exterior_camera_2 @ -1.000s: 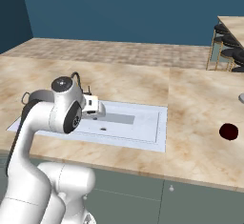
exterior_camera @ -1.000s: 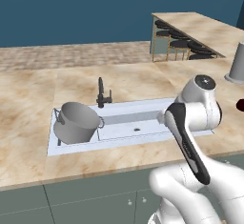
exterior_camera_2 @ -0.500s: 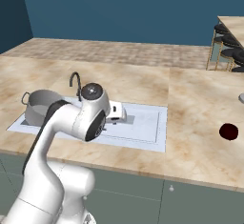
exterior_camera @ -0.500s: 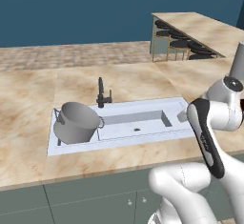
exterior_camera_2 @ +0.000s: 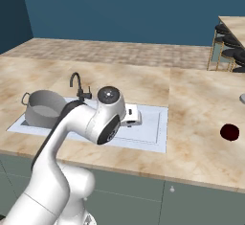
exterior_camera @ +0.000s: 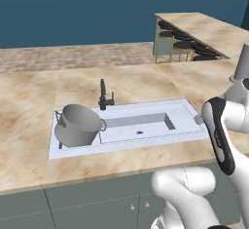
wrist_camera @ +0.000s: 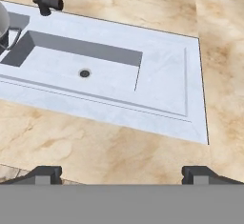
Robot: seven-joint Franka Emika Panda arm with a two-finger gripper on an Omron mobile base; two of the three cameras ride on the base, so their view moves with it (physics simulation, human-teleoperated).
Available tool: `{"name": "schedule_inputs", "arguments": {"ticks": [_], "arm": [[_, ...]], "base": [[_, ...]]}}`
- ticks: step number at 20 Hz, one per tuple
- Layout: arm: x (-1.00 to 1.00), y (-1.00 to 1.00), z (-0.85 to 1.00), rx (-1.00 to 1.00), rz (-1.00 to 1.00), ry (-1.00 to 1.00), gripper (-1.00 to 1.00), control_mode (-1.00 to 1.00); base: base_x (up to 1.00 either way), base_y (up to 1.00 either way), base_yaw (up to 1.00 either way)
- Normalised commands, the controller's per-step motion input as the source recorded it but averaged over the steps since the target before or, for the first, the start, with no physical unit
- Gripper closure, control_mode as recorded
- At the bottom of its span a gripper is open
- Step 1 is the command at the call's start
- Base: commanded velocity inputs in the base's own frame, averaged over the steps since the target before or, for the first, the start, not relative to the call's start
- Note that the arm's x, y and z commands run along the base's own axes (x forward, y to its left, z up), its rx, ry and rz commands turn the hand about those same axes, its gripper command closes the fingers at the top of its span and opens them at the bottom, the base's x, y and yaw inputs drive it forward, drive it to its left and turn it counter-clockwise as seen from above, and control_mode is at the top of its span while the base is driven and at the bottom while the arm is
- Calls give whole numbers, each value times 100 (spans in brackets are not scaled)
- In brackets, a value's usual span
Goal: Place the pot in the left basin and the mug in the right basin of the sink.
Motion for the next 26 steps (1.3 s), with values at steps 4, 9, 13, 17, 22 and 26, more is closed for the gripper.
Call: {"name": "schedule_inputs", "arguments": {"ticks": [4,9,13,17,22,26], "arm": [[0,-28,0,-13,-10,0,-100,-100],[11,-32,0,-15,-9,0,-100,-100],[19,-48,-5,-3,-5,0,-100,-100],[29,-59,-11,0,-2,1,-100,-100],[31,-63,-3,0,-3,1,-100,-100],[28,-52,0,0,-4,1,-100,-100]], "base": [[0,0,0],[0,0,0],[0,0,0],[0,0,0],[0,0,0],[0,0,0]]}}
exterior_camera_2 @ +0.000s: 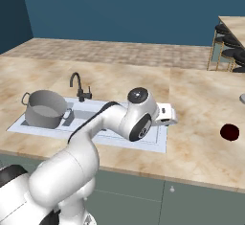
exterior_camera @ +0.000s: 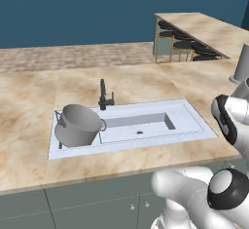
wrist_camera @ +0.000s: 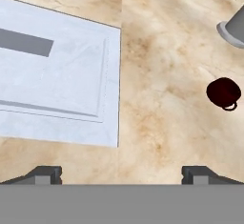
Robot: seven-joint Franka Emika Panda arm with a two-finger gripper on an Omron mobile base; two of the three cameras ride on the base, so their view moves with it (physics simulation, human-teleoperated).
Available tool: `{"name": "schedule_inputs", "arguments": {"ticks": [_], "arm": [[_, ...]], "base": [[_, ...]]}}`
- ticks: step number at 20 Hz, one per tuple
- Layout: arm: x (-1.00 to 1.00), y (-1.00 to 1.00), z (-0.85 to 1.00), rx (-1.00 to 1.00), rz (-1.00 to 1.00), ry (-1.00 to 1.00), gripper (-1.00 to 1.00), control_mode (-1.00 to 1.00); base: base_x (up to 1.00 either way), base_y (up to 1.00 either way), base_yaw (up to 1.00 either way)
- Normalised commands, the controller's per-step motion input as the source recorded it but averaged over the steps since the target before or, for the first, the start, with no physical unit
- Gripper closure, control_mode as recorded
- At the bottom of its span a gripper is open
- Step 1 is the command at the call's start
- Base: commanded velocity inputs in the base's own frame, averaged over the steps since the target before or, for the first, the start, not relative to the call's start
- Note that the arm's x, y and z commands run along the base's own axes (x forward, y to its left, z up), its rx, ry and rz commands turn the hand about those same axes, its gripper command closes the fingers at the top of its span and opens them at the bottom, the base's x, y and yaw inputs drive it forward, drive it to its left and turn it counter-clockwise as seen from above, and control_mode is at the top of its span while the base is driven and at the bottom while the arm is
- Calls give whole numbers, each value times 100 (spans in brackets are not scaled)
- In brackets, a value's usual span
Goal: Place the pot in the left basin and the mug in the right basin of the sink.
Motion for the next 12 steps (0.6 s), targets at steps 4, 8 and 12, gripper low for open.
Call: {"name": "schedule_inputs", "arguments": {"ticks": [4,8,12], "arm": [[28,-47,0,0,-4,2,-100,-100],[27,-35,0,0,-3,4,-100,-100],[13,-23,-2,0,0,4,-100,-100]], "base": [[0,0,0],[0,0,0],[0,0,0]]}}
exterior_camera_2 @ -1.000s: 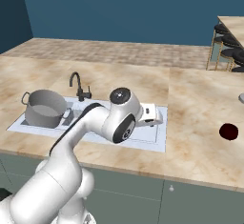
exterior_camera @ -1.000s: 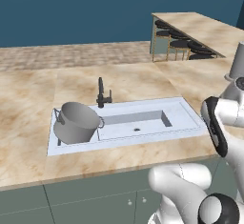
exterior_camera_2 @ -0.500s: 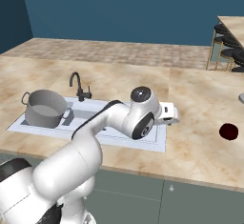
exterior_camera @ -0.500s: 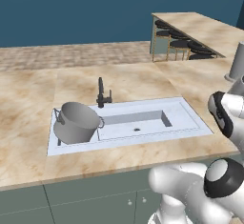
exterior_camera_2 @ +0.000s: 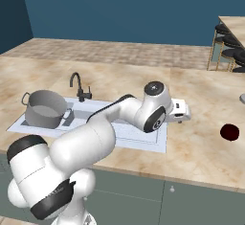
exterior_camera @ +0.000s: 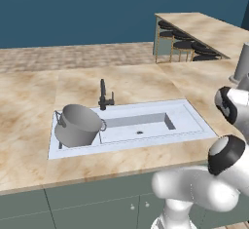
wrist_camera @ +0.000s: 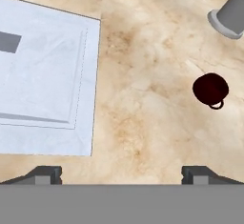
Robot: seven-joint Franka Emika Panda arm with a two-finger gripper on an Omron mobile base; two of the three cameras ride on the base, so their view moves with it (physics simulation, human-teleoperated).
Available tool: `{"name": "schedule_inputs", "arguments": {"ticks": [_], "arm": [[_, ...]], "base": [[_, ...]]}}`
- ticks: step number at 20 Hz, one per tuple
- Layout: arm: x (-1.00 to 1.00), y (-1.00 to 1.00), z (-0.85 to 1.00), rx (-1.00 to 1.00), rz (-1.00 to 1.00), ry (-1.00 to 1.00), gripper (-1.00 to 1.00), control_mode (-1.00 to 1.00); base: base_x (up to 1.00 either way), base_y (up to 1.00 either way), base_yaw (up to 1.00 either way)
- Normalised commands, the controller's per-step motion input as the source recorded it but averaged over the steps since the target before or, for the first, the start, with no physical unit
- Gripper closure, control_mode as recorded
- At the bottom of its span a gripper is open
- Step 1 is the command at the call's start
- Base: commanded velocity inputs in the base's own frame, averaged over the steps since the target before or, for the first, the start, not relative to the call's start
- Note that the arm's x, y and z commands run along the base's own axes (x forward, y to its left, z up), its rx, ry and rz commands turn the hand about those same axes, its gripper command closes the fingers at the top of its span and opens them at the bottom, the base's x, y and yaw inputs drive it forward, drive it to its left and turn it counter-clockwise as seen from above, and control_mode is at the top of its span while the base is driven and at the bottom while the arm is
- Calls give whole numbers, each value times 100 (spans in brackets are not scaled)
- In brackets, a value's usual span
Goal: Place the pot in the left basin and the mug in the right basin of the sink.
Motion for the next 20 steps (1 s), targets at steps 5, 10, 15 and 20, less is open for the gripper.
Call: {"name": "schedule_inputs", "arguments": {"ticks": [5,10,15,20], "arm": [[2,-24,-2,0,0,2,-100,-100],[0,-38,-13,0,0,2,-100,-100],[0,-38,-14,0,0,1,-100,-100],[13,-28,0,0,0,0,-100,-100]], "base": [[0,0,0],[0,0,0],[0,0,0],[0,0,0]]}}
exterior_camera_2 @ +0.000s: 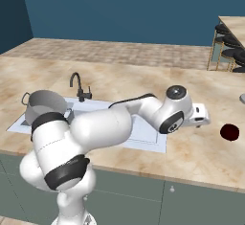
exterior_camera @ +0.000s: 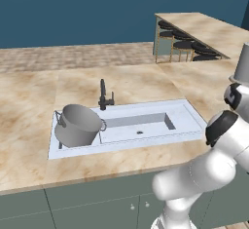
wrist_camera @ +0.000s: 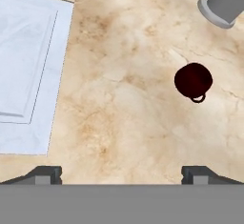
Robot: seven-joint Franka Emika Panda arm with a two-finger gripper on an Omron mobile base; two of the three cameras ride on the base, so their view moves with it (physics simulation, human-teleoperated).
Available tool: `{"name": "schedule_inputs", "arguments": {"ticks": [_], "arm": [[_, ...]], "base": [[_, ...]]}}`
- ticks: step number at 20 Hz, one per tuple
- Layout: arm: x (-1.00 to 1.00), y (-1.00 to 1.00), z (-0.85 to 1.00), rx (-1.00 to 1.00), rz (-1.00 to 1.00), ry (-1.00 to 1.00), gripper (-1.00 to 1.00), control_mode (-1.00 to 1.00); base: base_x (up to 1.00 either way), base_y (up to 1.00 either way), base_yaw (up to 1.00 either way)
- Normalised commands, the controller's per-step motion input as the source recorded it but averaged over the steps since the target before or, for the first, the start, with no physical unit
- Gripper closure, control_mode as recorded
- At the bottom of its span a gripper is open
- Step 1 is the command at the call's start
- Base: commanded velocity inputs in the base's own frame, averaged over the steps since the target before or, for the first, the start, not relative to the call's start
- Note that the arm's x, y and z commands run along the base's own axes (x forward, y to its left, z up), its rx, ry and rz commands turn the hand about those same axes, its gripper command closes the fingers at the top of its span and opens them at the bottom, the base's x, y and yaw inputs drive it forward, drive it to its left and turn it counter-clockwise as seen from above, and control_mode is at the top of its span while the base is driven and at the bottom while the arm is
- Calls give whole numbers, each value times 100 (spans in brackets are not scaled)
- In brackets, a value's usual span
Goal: Place the pot in the left basin and the mug in the right basin of the sink.
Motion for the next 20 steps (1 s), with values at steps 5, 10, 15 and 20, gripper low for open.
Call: {"name": "schedule_inputs", "arguments": {"ticks": [5,10,15,20], "arm": [[27,-24,0,0,0,1,-100,-100],[27,-21,0,0,0,3,-100,-100],[12,-25,-2,0,0,1,-100,-100],[1,-25,-2,1,0,0,-100,-100]], "base": [[0,0,0],[0,0,0],[0,0,0],[0,0,0]]}}
